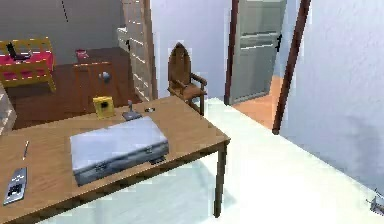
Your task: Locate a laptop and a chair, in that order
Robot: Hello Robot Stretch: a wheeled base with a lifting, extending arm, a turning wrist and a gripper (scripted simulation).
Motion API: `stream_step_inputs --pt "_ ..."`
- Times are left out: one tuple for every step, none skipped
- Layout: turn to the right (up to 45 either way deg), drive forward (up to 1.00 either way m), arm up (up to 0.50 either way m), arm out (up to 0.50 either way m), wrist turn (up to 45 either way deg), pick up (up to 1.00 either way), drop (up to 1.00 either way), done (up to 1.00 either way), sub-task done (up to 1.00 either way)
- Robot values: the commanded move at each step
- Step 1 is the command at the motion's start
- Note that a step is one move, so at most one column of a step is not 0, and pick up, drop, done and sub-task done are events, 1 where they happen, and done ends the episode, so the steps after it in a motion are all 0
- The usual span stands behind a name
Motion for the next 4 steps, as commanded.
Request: stream_step_inputs --pt "45.0 0.0 0.0 0.0 0.0 0.0 0.0 0.0 0.0" --pt "9.0 0.0 0.0 0.0 0.0 0.0 0.0 0.0 0.0" --pt "3.0 0.0 0.0 0.0 0.0 0.0 0.0 0.0 0.0" --pt "0.0 0.2 0.0 0.0 0.0 0.0 0.0 0.0 0.0"
